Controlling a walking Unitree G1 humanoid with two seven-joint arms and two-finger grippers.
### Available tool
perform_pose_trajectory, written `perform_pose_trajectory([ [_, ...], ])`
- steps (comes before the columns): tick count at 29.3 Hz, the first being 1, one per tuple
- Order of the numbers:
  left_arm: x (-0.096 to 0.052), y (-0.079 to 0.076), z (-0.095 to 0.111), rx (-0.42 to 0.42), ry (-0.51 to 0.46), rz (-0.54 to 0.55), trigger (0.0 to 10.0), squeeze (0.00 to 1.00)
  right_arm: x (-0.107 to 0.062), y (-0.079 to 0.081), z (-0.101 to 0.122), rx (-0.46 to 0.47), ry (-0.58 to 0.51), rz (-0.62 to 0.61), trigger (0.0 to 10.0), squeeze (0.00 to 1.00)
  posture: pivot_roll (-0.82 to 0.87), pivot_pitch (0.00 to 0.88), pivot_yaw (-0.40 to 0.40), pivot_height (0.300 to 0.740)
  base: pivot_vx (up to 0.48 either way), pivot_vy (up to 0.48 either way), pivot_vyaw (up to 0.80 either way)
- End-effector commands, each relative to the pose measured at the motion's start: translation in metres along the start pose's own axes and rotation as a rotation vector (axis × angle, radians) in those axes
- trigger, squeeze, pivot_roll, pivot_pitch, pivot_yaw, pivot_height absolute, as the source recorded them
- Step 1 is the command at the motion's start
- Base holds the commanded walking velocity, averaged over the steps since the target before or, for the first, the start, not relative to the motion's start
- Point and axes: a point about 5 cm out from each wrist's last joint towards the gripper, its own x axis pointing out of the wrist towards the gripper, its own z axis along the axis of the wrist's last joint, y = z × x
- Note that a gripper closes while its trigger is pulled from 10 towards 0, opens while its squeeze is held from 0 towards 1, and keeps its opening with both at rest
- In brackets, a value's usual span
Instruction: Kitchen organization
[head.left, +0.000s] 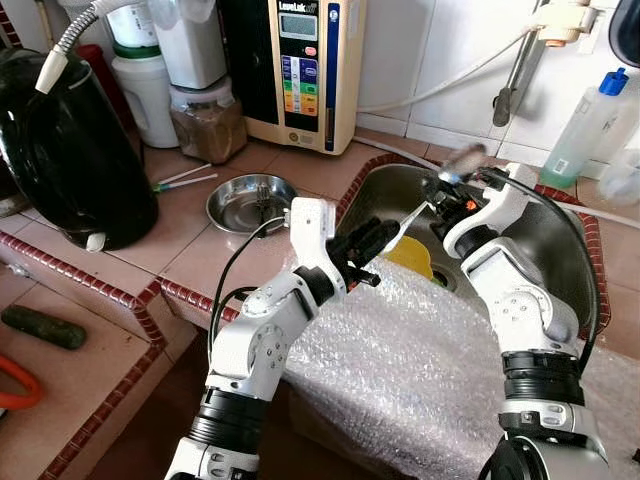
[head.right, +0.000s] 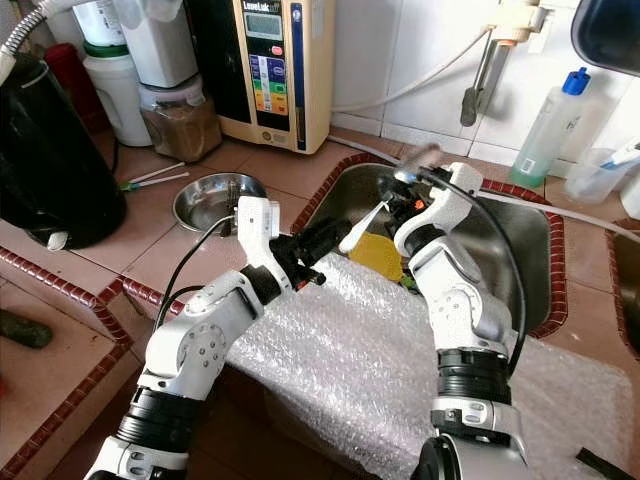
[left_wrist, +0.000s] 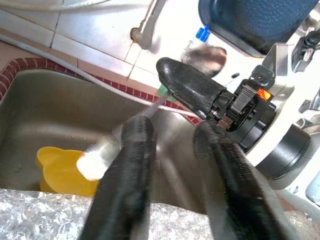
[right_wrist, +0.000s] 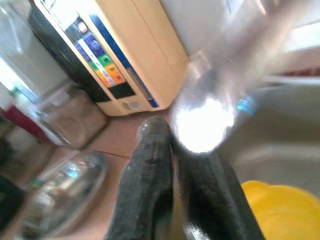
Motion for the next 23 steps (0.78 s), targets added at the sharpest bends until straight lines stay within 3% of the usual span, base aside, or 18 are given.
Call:
perform_pose_trajectory([
  [1,-0.002,0.001,0.0,0.039,0.013,0.003,10.0,1.0,0.001,0.0,-0.001,-0.065,0.002,-0.021,0.0,0.0,0.01,0.0,0.039,0.74,0.0,0.0,0.0],
  [5,-0.006,0.006,-0.003,0.079,0.045,0.019,10.0,1.0,0.002,-0.01,-0.005,-0.21,0.033,-0.062,0.0,0.0,0.02,0.0,0.037,0.74,0.0,0.0,0.0],
  [6,-0.006,0.006,-0.003,0.079,0.045,0.019,10.0,1.0,0.002,-0.01,-0.005,-0.21,0.033,-0.062,0.0,0.0,0.02,0.0,0.037,0.74,0.0,0.0,0.0],
  [8,-0.01,0.009,-0.005,0.096,0.062,0.031,10.0,1.0,0.004,-0.023,-0.014,-0.319,0.07,-0.124,0.0,0.0,0.03,0.0,0.035,0.74,0.0,0.0,0.0],
  [15,-0.016,0.01,-0.007,0.138,0.088,0.033,10.0,1.0,0.005,-0.049,-0.025,-0.396,0.126,-0.247,0.0,0.0,0.05,0.0,0.031,0.74,0.0,0.0,0.0],
  [23,-0.018,0.009,-0.009,0.17,0.106,0.022,10.0,1.0,0.003,-0.067,-0.024,-0.486,0.133,-0.343,0.0,0.0,0.07,0.0,0.029,0.74,0.0,0.0,0.0],
])
